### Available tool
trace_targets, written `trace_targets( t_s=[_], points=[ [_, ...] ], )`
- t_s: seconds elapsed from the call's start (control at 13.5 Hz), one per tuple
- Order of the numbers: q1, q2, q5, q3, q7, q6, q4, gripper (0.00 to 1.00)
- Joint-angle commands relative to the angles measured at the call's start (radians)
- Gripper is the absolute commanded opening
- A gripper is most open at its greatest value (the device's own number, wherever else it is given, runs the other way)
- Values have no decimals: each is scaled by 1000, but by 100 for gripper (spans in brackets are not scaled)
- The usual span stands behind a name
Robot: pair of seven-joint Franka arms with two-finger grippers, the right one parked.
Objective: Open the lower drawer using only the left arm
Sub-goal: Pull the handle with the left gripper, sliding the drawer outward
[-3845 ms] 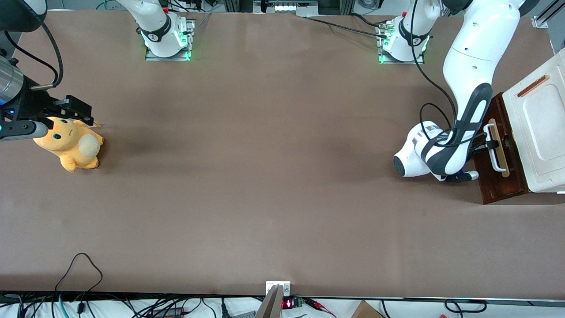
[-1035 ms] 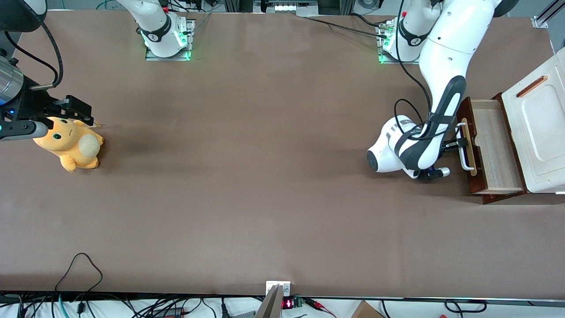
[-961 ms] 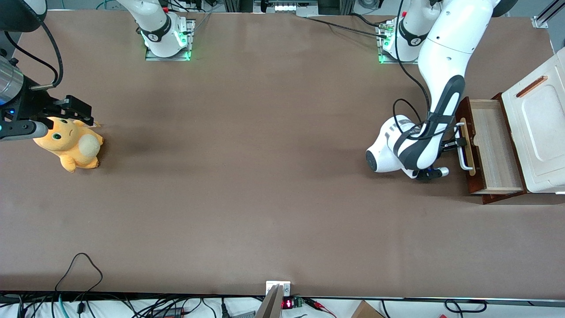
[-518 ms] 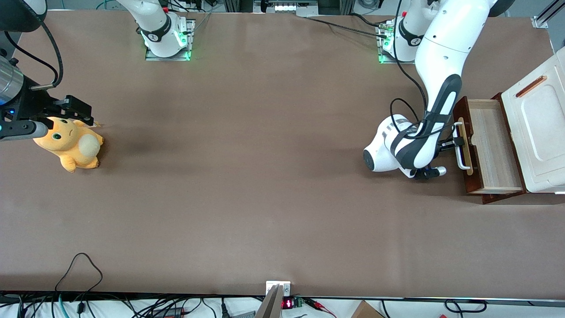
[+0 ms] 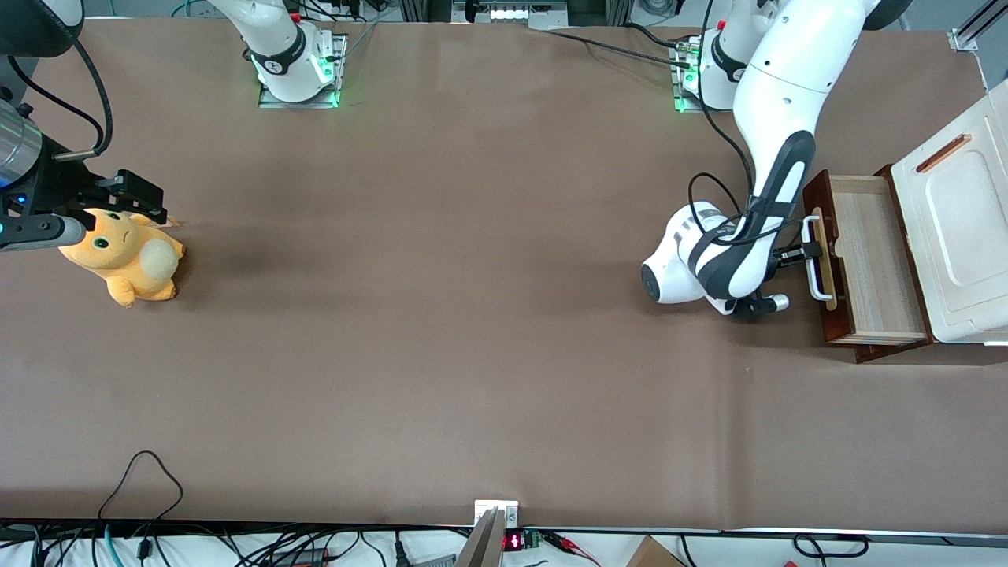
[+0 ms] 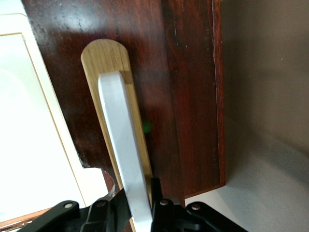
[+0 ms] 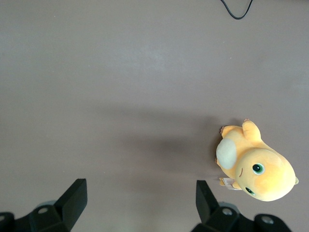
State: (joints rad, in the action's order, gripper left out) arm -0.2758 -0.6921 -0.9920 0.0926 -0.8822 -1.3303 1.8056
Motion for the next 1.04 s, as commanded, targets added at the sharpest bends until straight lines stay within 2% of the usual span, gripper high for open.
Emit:
trace_targets(
  t_s=[0.0,0.07,0.15,0.22,0.59,0.89,0.96],
  points=[
    [-53,8,84,18,-15,72,-9,20],
    [-51,8,84,18,-8,72,-11,43],
    [-49,8,82,18,-9,72,-9,84],
    [-48,9,84,18,-3,72,-11,100],
    [-37,22,84,15,15,72,-15,100],
    [-30,52,93,-28,182,76,-129,100],
    [-25,63,119,-46,222,72,-149,100]
  ],
)
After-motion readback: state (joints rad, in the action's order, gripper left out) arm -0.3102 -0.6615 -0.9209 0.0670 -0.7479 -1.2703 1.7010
